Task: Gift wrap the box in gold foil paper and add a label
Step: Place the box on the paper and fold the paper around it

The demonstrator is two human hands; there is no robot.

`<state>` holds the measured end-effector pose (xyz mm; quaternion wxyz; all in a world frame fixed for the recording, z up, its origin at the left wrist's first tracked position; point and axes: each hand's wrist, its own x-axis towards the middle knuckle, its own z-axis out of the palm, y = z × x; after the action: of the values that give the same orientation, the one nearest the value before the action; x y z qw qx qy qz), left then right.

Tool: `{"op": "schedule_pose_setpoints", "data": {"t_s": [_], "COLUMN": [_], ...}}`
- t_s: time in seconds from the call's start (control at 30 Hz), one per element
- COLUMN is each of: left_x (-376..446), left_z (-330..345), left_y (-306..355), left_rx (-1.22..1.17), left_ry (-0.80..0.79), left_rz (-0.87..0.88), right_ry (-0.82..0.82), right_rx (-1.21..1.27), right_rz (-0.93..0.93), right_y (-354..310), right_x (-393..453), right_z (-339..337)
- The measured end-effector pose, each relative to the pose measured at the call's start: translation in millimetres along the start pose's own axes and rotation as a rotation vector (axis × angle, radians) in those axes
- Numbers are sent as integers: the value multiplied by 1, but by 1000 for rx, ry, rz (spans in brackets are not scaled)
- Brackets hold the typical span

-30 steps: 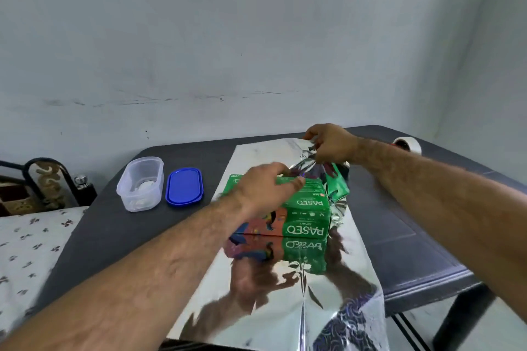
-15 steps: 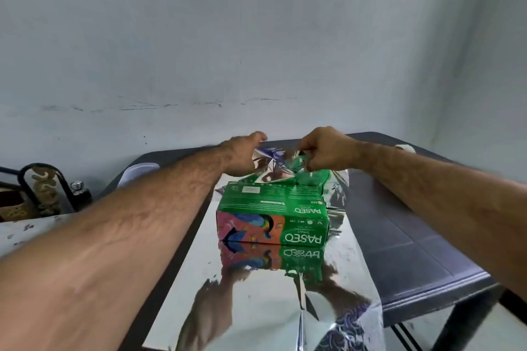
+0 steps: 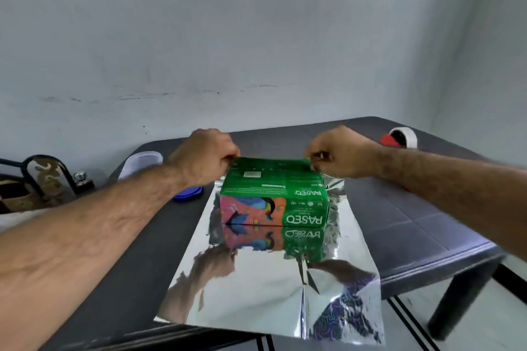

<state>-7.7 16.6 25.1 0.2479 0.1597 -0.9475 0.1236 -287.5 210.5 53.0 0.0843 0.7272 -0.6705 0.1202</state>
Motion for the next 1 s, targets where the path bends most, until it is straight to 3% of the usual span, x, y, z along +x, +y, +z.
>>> {"op": "schedule_pose_setpoints", "data": {"t_s": [0.1, 0.27, 0.37, 0.6, 0.77, 1.0], "left_x": [-24, -54, -62, -73, -61, -62], "left_z": [10, 20, 18, 6, 17, 34], "left_y": [3, 14, 17, 43, 57, 71], "left_rx": [54, 85, 97, -6, -73, -72], "left_ry": [15, 27, 3, -2, -65, 123], "left_rz": [116, 143, 159, 74, 45, -2], "right_ry": [-61, -134, -95, 42, 52, 62], "right_rx": [1, -54, -62, -122, -76, -27], "right_rz": [-107, -144, -169, -123, -54, 70], "right_y": [-11, -35, -46, -56, -58, -56], "right_x": [-16, -39, -44, -48, -48, -46], "right_z": [12, 22, 34, 41, 50, 56]}}
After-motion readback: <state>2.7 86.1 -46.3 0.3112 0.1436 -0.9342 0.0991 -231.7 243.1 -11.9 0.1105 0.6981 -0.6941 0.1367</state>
